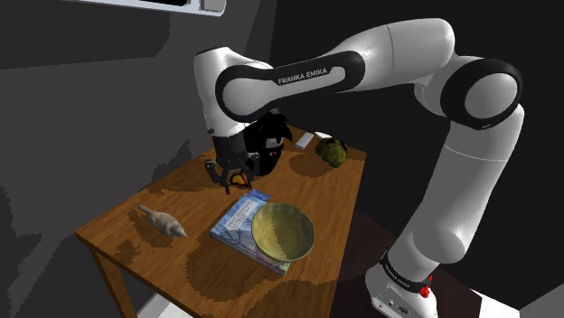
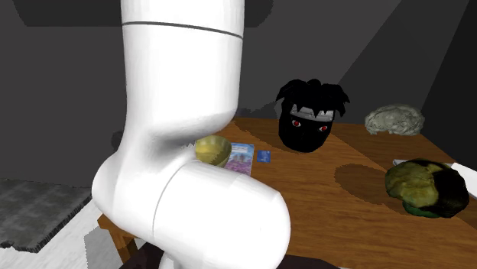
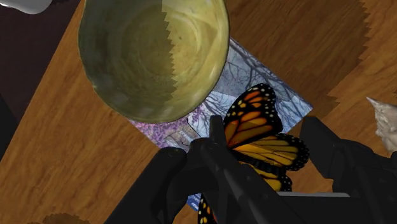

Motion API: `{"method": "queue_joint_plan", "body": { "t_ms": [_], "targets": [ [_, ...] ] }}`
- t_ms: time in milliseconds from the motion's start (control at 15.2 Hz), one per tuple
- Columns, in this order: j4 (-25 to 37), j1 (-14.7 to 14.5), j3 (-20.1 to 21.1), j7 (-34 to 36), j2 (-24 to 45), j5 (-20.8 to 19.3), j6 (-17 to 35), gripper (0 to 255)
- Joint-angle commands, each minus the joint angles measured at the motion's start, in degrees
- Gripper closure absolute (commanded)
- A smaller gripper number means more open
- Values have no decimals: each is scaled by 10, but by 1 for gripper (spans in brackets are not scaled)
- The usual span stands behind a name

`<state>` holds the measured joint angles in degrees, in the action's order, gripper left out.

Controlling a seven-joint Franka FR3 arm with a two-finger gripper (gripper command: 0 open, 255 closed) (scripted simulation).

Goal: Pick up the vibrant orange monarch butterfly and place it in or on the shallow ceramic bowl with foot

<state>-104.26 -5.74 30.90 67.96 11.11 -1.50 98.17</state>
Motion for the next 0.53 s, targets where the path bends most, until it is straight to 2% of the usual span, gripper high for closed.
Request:
{"method": "queue_joint_plan", "body": {
  "t_ms": [0,198,462],
  "targets": [
    [-58,9,4,-12,-51,25,14,255],
    [-139,14,5,-33,-128,63,28,255],
    [-236,7,-1,-62,-230,113,34,255]
  ]
}}
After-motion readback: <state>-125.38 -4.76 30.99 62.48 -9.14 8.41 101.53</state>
